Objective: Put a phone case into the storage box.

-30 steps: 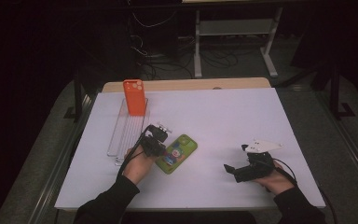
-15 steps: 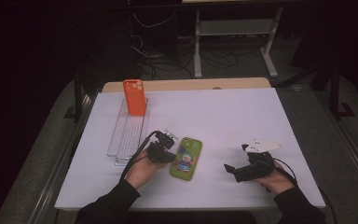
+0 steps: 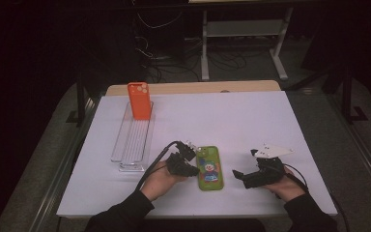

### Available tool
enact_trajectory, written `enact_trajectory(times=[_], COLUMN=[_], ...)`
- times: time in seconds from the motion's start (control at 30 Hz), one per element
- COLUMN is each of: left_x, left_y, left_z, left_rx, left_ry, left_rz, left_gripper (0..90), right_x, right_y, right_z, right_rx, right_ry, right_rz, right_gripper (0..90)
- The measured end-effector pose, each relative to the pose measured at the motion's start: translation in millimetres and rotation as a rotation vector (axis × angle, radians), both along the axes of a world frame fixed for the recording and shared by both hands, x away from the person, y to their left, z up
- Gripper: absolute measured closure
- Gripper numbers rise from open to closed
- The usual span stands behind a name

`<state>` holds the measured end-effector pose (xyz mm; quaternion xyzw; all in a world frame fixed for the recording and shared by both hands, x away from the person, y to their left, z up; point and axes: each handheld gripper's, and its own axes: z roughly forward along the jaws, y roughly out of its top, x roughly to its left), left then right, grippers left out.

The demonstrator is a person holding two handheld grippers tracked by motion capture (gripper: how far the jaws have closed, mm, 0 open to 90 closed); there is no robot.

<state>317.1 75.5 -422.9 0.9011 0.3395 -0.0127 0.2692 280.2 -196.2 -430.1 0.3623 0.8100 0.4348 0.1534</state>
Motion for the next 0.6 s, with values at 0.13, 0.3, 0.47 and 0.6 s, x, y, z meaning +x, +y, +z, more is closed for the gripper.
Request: enact_trajectory(times=[0.13, 0.3, 0.47, 0.6], left_x=[-0.1, 3.0, 5.3, 5.7], left_y=[-12.7, -28.0, -34.7, -26.5], left_z=[-2.5, -4.4, -5.6, -3.3], left_rx=[-0.04, -0.057, -0.071, -0.082], left_ry=[0.012, 0.013, 0.007, -0.026], left_rz=[-0.004, -0.032, -0.044, -0.053], left_gripper=[89.9, 89.8, 89.8, 89.5], right_x=[0.2, 0.0, -0.3, 0.2], right_y=[0.1, 0.0, -0.5, -2.1], right_z=[-0.1, 0.1, 0.2, 0.1], right_rx=[0.0, 0.001, 0.003, 0.005], right_ry=[0.0, 0.002, 0.006, 0.0], right_rz=[-0.003, -0.003, -0.005, -0.005], right_gripper=[0.0, 0.0, 0.0, 0.0])
